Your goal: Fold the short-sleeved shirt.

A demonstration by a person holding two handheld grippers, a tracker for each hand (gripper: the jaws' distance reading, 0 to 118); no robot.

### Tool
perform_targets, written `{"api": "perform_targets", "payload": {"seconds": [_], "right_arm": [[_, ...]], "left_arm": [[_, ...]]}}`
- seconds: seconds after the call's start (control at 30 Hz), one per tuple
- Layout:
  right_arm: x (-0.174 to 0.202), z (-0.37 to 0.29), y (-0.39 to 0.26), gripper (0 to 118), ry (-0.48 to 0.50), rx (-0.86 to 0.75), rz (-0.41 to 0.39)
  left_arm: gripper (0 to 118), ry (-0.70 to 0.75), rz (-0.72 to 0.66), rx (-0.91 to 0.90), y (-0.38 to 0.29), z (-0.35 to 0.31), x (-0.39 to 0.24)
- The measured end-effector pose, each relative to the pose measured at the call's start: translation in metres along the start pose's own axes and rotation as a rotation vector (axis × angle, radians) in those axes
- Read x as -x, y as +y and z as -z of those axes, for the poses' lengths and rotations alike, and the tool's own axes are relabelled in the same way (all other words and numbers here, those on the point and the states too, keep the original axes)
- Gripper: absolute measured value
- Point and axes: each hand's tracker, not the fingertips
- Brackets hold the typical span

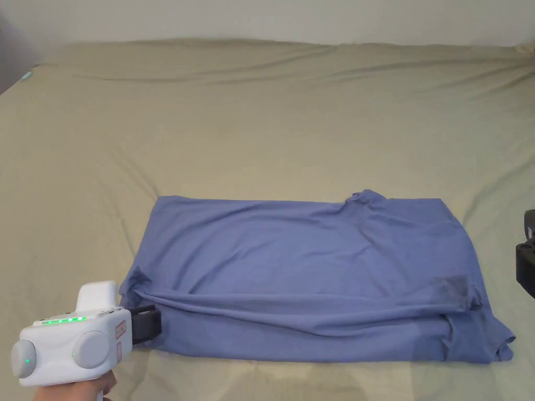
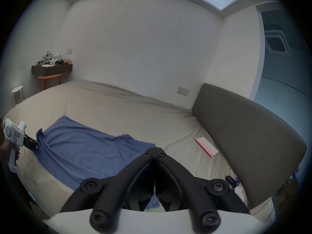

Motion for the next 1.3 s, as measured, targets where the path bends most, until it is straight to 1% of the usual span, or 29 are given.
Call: {"api": "perform_targets", "payload": {"seconds": [0.03, 0.07, 0.13, 0.17, 0.23, 0.27, 0.3, 0.33, 0.37, 0.4, 0.43, 0.47, 0.5, 0.53, 0.67, 0.8, 0.83, 0.87, 0.9, 0.93, 0.97, 1.0, 1.03, 1.07, 1.1, 1.13, 1.23, 1.3], "right_arm": [[-0.002, 0.003, -0.005, 2, -0.011, 0.018, -0.007], [-0.004, 0.005, -0.009, 2, -0.019, 0.038, -0.014], [-0.007, 0.010, -0.016, 2, -0.021, 0.063, -0.012], [-0.008, 0.014, -0.020, 2, -0.011, 0.094, -0.006], [-0.011, 0.026, -0.029, 2, 0.000, 0.142, 0.008], [-0.011, 0.034, -0.034, 2, 0.004, 0.187, -0.001], [-0.012, 0.043, -0.040, 3, 0.011, 0.230, -0.012], [-0.011, 0.055, -0.048, 4, 0.015, 0.285, -0.018], [-0.011, 0.067, -0.057, 6, 0.020, 0.336, -0.010], [-0.011, 0.077, -0.066, 19, 0.034, 0.385, -0.003], [-0.012, 0.089, -0.078, 38, 0.056, 0.417, 0.020], [-0.014, 0.102, -0.091, 67, 0.077, 0.462, 0.049], [-0.015, 0.115, -0.103, 103, 0.107, 0.514, 0.068], [-0.017, 0.129, -0.118, 113, 0.113, 0.559, 0.087], [-0.018, 0.175, -0.160, 114, 0.096, 0.721, 0.144], [-0.012, 0.193, -0.174, 114, 0.094, 0.749, 0.153], [-0.011, 0.192, -0.170, 112, 0.102, 0.745, 0.168], [-0.011, 0.191, -0.166, 108, 0.109, 0.735, 0.172], [-0.010, 0.191, -0.164, 95, 0.121, 0.735, 0.167], [-0.009, 0.189, -0.162, 77, 0.160, 0.735, 0.176], [-0.010, 0.187, -0.160, 54, 0.219, 0.724, 0.230], [-0.011, 0.185, -0.158, 26, 0.265, 0.715, 0.282], [-0.009, 0.183, -0.154, 18, 0.263, 0.700, 0.285], [-0.004, 0.180, -0.151, 18, 0.240, 0.699, 0.223], [-0.001, 0.179, -0.148, 18, 0.235, 0.702, 0.190], [-0.001, 0.175, -0.144, 18, 0.209, 0.692, 0.167], [-0.009, 0.154, -0.127, 18, 0.205, 0.648, 0.209], [-0.016, 0.137, -0.110, 18, 0.204, 0.616, 0.219]], "left_arm": [[102, 0.001, -0.022, 0.028, -0.002, 0.008, 0.001], [95, 0.004, -0.027, 0.037, -0.003, 0.012, 0.000], [87, -0.032, -0.030, 0.036, -0.006, 0.015, -0.001], [75, -0.013, -0.026, 0.019, -0.005, 0.011, -0.006], [67, -0.042, 0.027, 0.017, -0.001, 0.003, -0.012], [61, -0.050, 0.054, 0.013, 0.001, -0.001, -0.017], [28, -0.081, 0.076, 0.002, 0.004, -0.006, -0.022], [10, -0.094, 0.087, -0.018, 0.005, -0.010, -0.028], [10, -0.025, 0.097, -0.054, 0.005, -0.017, -0.031], [10, -0.019, 0.102, -0.085, 0.006, -0.023, -0.031], [10, -0.035, 0.087, -0.094, 0.006, -0.027, -0.031], [10, -0.037, 0.072, -0.096, 0.007, -0.031, -0.030], [10, -0.042, 0.052, -0.102, 0.006, -0.034, -0.028], [10, -0.046, 0.044, -0.105, 0.006, -0.038, -0.027], [10, -0.045, 0.034, -0.118, -0.001, -0.047, -0.025], [10, -0.037, 0.031, -0.086, -0.006, -0.038, -0.024], [10, -0.036, 0.024, -0.081, -0.008, -0.037, -0.023], [10, -0.033, 0.025, -0.079, -0.009, -0.036, -0.024], [10, -0.032, 0.025, -0.080, -0.009, -0.028, -0.020], [10, -0.031, 0.027, -0.081, -0.009, -0.027, -0.021], [10, -0.026, 0.034, -0.081, -0.008, -0.027, -0.022], [10, -0.025, 0.037, -0.083, -0.008, -0.027, -0.022], [11, -0.026, 0.037, -0.086, -0.006, -0.028, -0.022], [10, -0.028, 0.036, -0.092, -0.004, -0.032, -0.022], [10, -0.032, 0.034, -0.098, -0.002, -0.035, -0.021], [10, -0.036, 0.035, -0.109, 0.000, -0.040, -0.020], [11, -0.060, 0.036, -0.142, 0.009, -0.058, -0.015], [10, -0.073, 0.039, -0.171, 0.013, -0.074, -0.013]]}}
